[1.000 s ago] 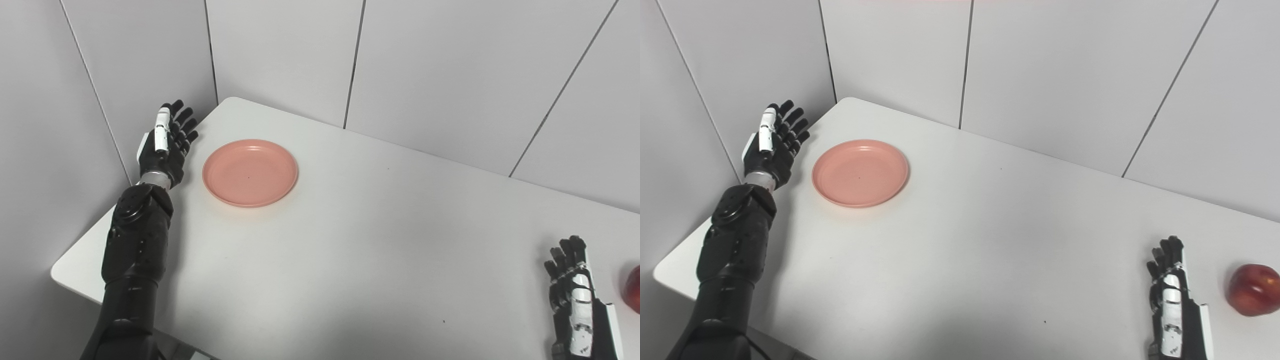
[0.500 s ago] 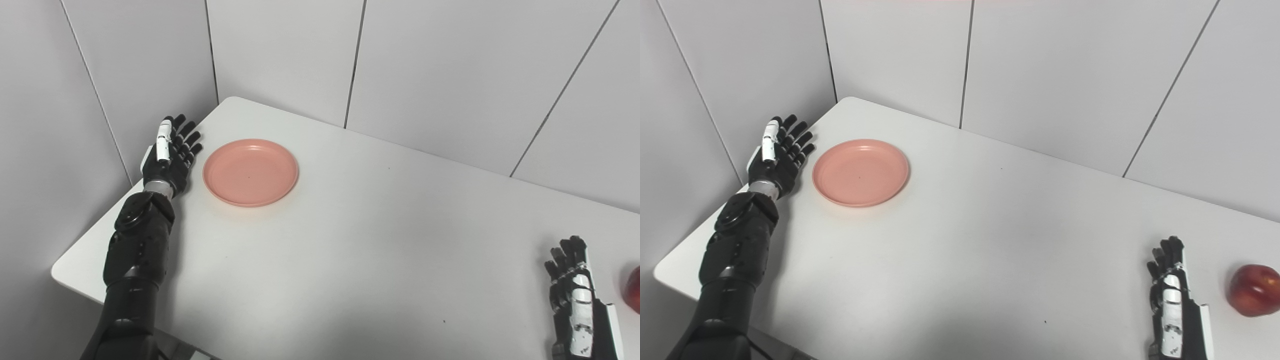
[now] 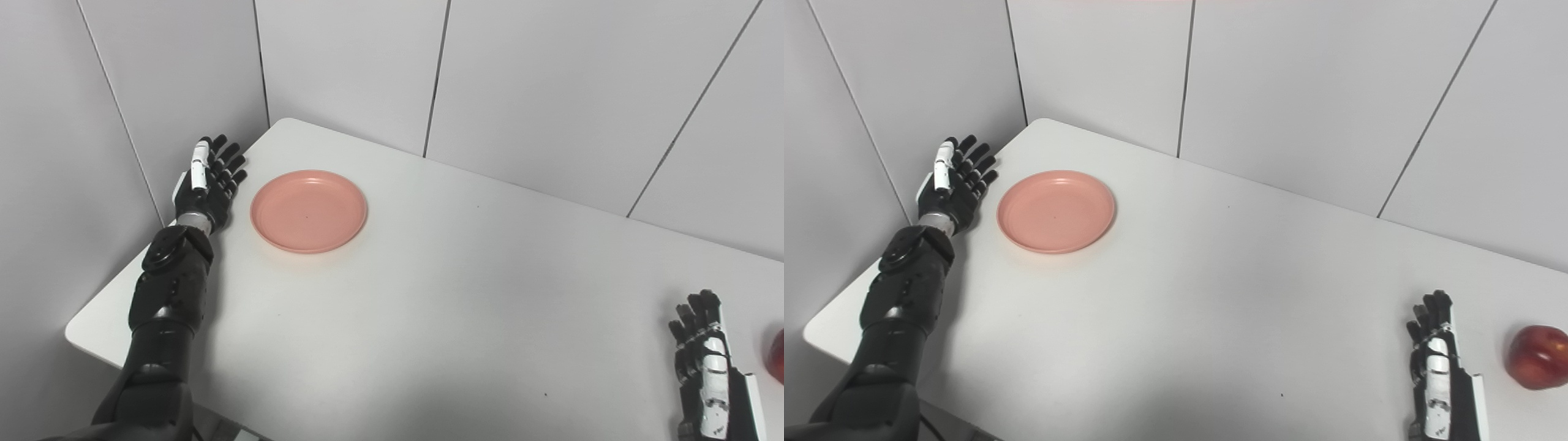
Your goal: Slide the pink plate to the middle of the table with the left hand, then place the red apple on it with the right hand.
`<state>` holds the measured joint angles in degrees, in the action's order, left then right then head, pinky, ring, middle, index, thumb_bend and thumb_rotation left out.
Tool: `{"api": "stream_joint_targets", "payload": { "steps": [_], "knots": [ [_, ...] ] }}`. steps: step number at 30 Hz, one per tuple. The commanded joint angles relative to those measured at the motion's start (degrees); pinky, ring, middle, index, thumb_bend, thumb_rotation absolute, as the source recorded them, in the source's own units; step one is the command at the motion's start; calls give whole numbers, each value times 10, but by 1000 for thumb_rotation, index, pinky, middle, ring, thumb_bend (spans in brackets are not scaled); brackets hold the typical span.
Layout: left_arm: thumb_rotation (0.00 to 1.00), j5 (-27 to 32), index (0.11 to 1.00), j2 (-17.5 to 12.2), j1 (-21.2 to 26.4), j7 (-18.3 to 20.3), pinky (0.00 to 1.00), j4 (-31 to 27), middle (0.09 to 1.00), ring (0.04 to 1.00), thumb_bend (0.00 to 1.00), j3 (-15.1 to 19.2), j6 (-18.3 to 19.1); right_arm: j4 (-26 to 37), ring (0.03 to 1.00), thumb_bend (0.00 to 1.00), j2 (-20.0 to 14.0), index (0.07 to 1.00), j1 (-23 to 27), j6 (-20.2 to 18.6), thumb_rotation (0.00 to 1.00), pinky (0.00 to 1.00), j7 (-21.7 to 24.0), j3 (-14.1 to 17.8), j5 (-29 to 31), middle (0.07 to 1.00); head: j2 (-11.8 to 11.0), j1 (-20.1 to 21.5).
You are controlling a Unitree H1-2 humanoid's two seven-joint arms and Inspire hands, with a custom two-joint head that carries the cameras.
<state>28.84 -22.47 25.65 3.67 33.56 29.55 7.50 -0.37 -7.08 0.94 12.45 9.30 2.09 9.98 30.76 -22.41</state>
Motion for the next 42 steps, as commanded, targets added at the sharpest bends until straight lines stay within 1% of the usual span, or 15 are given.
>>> {"api": "stream_joint_targets", "payload": {
  "steps": [1,2,5,7,10,11,16,18,22,26,28,31,34,37,42],
  "knots": [
    [1000,2,877,-17,22,11,920,15,889,897,354,-3,-2,-20,1000,175,-2,1000,-29,-1,1000,1000,4,0,1,1000,1,0],
    [1000,3,872,-19,25,12,914,22,881,890,360,-3,-1,-19,1000,178,-2,1000,-29,-1,1000,1000,3,0,0,1000,3,0],
    [1000,4,860,-19,28,11,900,14,867,876,360,-5,13,-20,1000,173,-1,1000,-29,3,1000,1000,5,1,5,1000,3,0],
    [1000,6,855,-25,37,25,894,42,861,869,364,-6,6,-17,1000,169,-1,1000,-30,0,1000,1000,5,1,5,1000,3,0],
    [1000,3,838,-23,43,24,878,46,849,855,364,-9,7,-17,1000,167,-2,1000,-30,-1,1000,1000,7,1,8,1000,4,3],
    [1000,3,821,-23,45,24,860,50,828,832,369,-10,6,-18,1000,172,-2,1000,-30,-1,1000,1000,7,1,10,1000,4,4],
    [1000,20,795,-21,51,44,811,58,803,798,363,-9,20,-16,1000,187,-2,1000,-30,-3,1000,1000,5,-1,6,1000,4,6],
    [1000,24,803,-20,52,53,801,56,809,801,355,-10,28,-16,1000,183,-1,1000,-30,-1,1000,1000,4,-1,5,1000,5,7],
    [1000,23,797,-16,48,58,785,40,807,799,355,-18,43,-18,1000,195,0,1000,-30,3,1000,1000,1,-2,-2,1000,6,10],
    [1000,25,776,-9,41,67,743,16,787,772,355,-27,59,-19,1000,196,1,1000,-30,6,1000,1000,2,-2,-3,1000,6,12],
    [1000,26,780,-7,37,73,740,7,787,768,342,-32,66,-19,1000,193,2,1000,-30,5,1000,1000,2,-3,-2,1000,6,14],
    [1000,22,771,0,30,68,737,-13,776,759,335,-41,76,-15,1000,204,4,1000,-31,-1,1000,1000,0,-3,-3,1000,7,15],
    [1000,19,780,8,17,74,747,-47,788,775,327,-54,88,-8,1000,201,5,1000,-32,-13,1000,1000,-3,-2,-2,1000,8,15],
    [1000,22,778,14,10,72,746,-69,789,777,309,-59,99,-9,1000,200,4,1000,-31,-12,1000,1000,-3,-3,-3,1000,8,15],
    [1000,21,785,23,5,66,756,-96,797,787,327,-70,116,-14,1000,206,2,1000,-30,-6,1000,1000,-2,-3,-5,1000,9,16]
  ]
}}
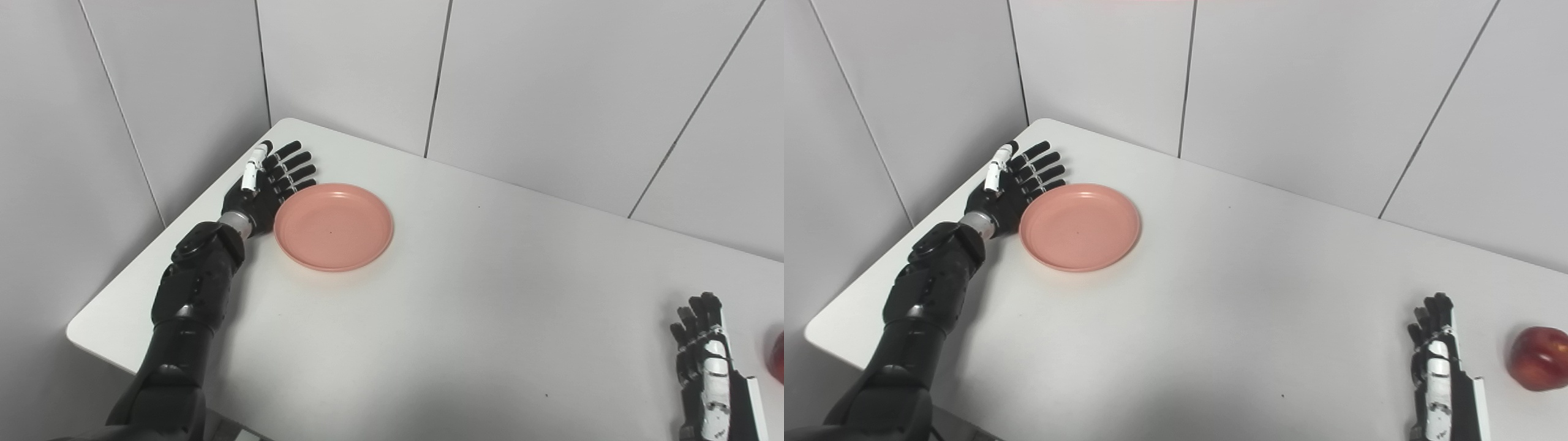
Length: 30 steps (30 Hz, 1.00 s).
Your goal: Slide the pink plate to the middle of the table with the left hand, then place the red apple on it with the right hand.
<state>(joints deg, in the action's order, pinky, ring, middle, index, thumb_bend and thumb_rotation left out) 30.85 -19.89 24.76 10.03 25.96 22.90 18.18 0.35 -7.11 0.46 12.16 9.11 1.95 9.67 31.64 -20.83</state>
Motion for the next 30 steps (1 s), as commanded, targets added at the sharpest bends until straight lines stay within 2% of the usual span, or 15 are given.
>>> {"api": "stream_joint_targets", "payload": {
  "steps": [1,9,30],
  "knots": [
    [1000,0,786,-2,13,1,755,-23,797,788,326,-5,10,-20,1000,208,3,1000,-26,-4,1000,1000,-1,-1,-3,1000,0,0],
    [1000,-8,778,19,14,-18,755,-55,789,780,332,-18,34,-24,1000,227,2,1000,-26,-2,1000,1000,5,-2,6,1000,3,4],
    [1000,-17,784,77,15,-56,775,-79,800,797,325,-19,14,-20,1000,235,9,1000,-28,2,1000,1000,-3,-5,-7,1000,8,19]
  ]
}}
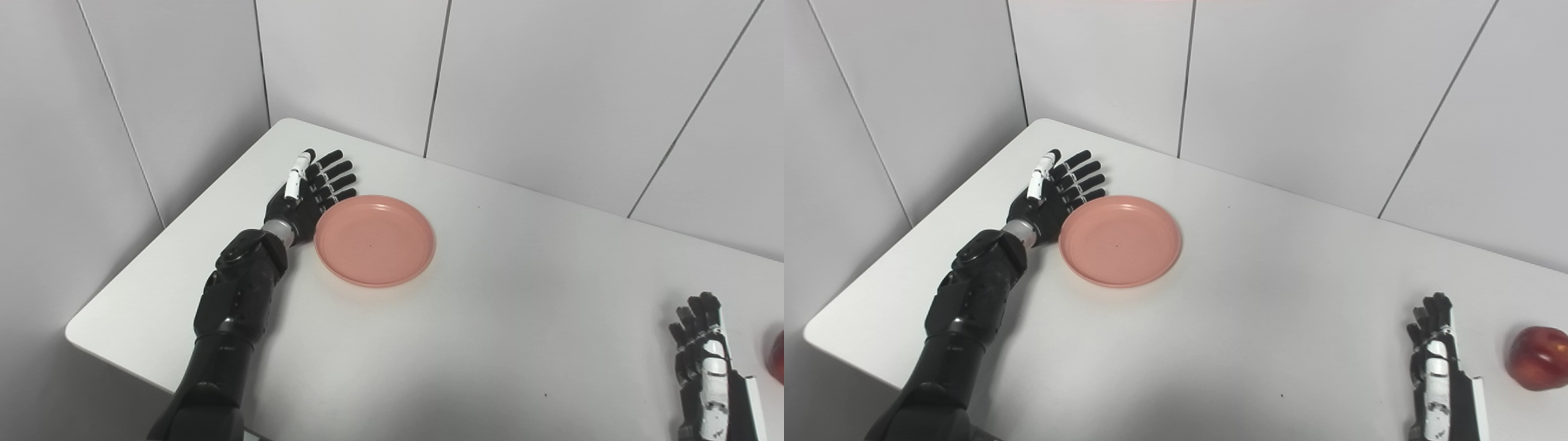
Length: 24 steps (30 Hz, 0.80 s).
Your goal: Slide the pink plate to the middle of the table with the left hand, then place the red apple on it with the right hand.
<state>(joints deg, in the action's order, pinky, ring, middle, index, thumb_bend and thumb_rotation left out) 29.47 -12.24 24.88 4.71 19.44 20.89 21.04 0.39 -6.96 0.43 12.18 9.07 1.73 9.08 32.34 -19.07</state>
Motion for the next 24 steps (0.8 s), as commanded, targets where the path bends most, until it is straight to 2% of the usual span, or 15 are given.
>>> {"api": "stream_joint_targets", "payload": {
  "steps": [1,12,24],
  "knots": [
    [1000,-4,786,3,13,-4,777,-16,801,798,325,1,-16,-21,1000,237,8,1000,-27,2,1000,1000,-2,-3,0,1000,1,2],
    [1000,-8,797,25,13,-17,807,-35,812,812,322,-4,-26,-20,1000,279,10,1000,-27,-2,1000,1000,-1,-2,-2,1000,7,12],
    [1000,-16,817,39,9,-23,825,-66,835,828,321,-14,-28,-16,1000,277,15,1000,-27,-9,1000,1000,-6,-4,-11,1000,15,30]
  ]
}}
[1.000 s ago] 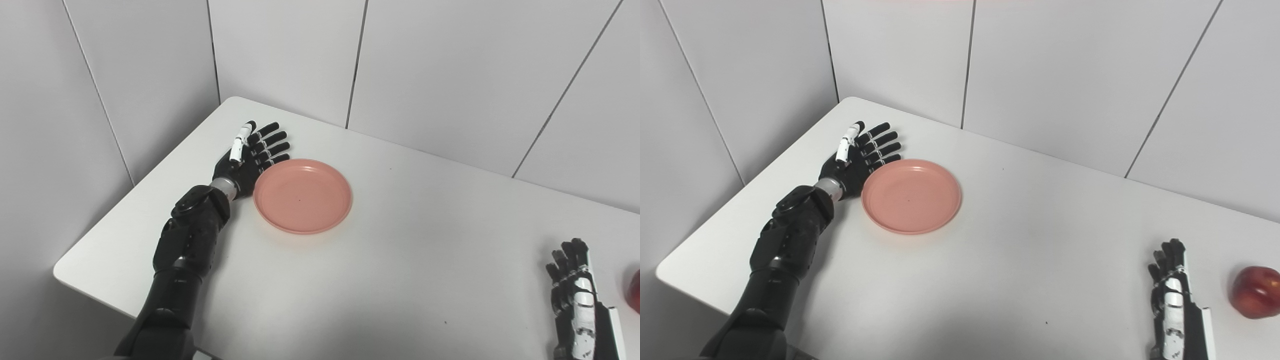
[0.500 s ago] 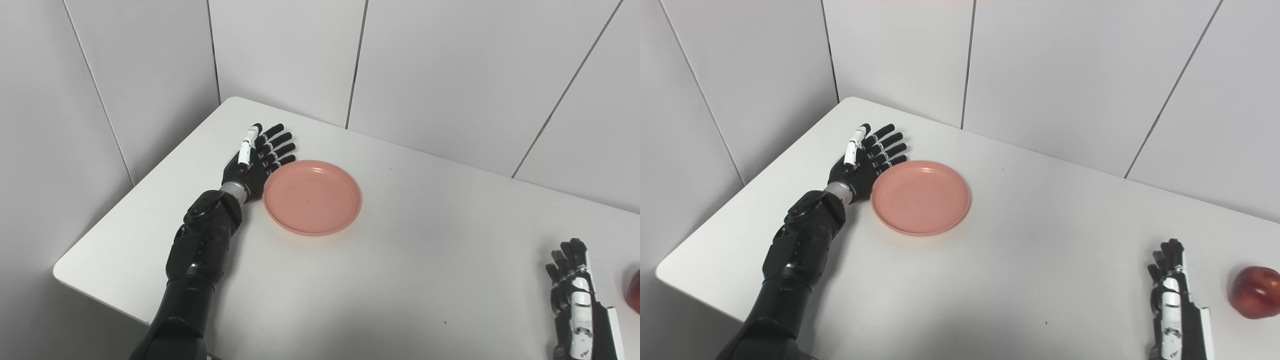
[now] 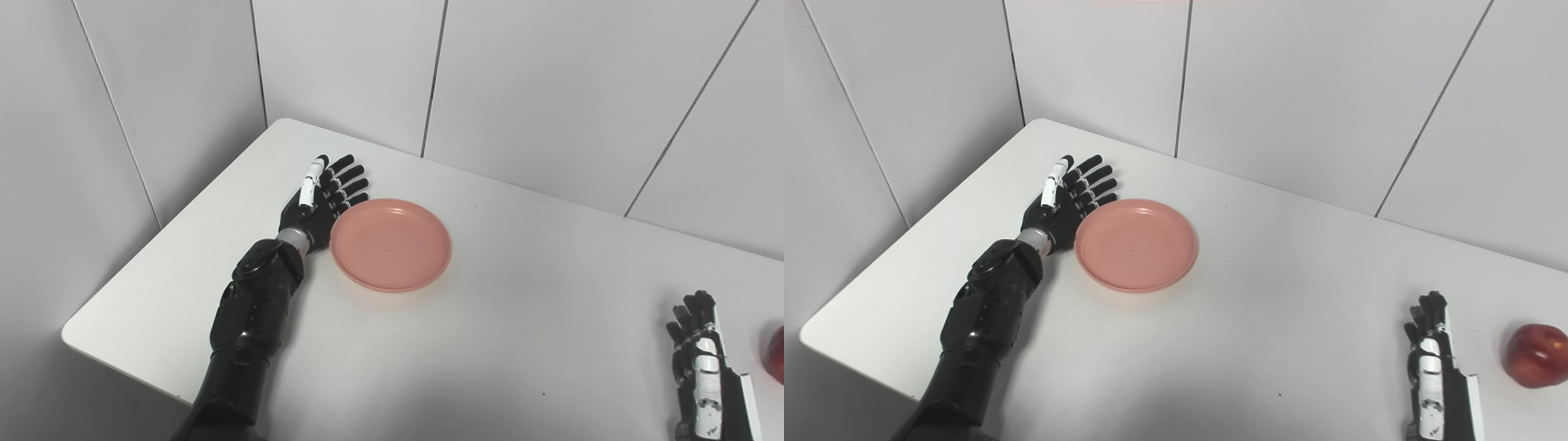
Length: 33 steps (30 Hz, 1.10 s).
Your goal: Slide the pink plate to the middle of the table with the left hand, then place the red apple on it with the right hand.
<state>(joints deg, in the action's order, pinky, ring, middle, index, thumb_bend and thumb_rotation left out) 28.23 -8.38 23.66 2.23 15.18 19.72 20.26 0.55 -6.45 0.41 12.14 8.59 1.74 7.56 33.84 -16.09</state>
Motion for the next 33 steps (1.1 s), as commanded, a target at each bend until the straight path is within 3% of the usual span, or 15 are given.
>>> {"api": "stream_joint_targets", "payload": {
  "steps": [1,19,33],
  "knots": [
    [1000,-3,820,2,21,-1,830,-26,838,831,322,-3,-18,-17,1000,276,11,1000,-27,-9,1000,1000,-2,-5,4,1000,0,1],
    [1000,-3,832,34,6,-9,851,-66,851,846,324,-21,-11,-13,1000,318,23,1000,-24,-14,1000,1000,-10,-10,-7,1000,16,32],
    [1000,-7,841,38,-7,6,854,-61,853,851,327,-44,-18,0,1000,329,31,997,-26,-25,1000,1000,-16,-10,-17,1000,24,39]
  ]
}}
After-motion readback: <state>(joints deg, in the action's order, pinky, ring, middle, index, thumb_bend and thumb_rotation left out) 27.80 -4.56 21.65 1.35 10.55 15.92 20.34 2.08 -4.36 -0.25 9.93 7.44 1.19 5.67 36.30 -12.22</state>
